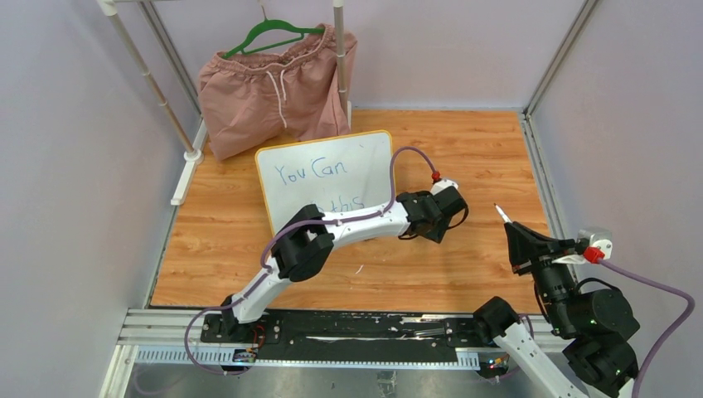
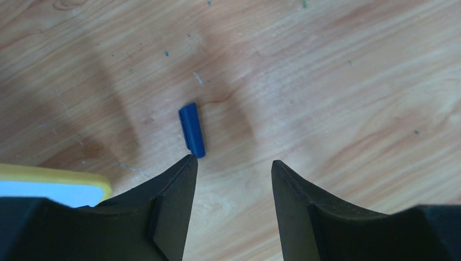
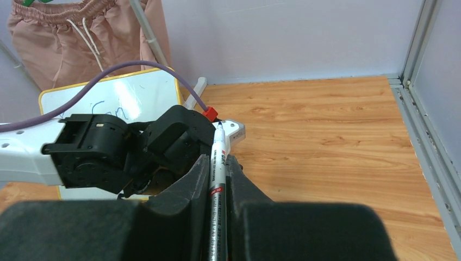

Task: Write a sentence on the whiteboard
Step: Move the whiteboard to the center of the board, then close the whiteboard marker at the center of the board.

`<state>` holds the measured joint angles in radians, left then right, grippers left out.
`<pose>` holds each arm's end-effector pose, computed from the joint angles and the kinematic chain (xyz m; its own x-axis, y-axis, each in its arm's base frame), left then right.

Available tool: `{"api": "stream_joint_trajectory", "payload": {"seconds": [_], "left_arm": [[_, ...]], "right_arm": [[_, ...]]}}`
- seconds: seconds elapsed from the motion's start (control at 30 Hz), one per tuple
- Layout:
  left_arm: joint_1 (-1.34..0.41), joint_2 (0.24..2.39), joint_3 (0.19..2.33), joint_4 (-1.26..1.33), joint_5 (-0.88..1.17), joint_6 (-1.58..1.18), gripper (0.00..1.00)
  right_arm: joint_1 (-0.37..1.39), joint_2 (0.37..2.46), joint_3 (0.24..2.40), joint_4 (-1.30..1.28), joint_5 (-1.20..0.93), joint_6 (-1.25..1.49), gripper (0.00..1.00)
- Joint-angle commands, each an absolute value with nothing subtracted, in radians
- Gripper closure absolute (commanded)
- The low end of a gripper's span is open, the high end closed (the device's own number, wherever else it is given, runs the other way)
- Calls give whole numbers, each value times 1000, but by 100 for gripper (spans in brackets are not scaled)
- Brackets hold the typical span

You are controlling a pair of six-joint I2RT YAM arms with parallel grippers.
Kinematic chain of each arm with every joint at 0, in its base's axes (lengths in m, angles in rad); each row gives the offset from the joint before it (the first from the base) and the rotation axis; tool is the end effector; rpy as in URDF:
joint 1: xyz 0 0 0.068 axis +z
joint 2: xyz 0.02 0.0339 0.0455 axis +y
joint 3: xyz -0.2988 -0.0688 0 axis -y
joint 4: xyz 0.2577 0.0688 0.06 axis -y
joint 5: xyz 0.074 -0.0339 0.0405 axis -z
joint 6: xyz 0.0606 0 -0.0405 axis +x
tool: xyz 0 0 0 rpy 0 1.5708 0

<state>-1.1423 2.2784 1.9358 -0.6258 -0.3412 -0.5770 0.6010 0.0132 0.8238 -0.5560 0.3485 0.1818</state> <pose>0.2475 -0.4931 0.2025 -0.7116 0.3205 -0.6253 0.4656 0.8816 -0.0780 -0.0031 -0.0272 0.3785 0.1575 0.3140 -0.9363 -0.2922 0.9205 0.2596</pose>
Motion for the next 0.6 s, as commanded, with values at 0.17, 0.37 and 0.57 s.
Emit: {"api": "stream_joint_trajectory", "payload": {"seconds": [0.17,0.37,0.57], "left_arm": [[-1094,2358,2027,-728,-311,-609,44],[-1070,2379,2038,-736,-286,-628,44],[-1065,2414,2084,-754,-258,-624,46]], "right_arm": [[591,5,844,-558,336,128,100],[591,5,834,-546,333,124,100],[591,5,827,-542,335,118,100]]}}
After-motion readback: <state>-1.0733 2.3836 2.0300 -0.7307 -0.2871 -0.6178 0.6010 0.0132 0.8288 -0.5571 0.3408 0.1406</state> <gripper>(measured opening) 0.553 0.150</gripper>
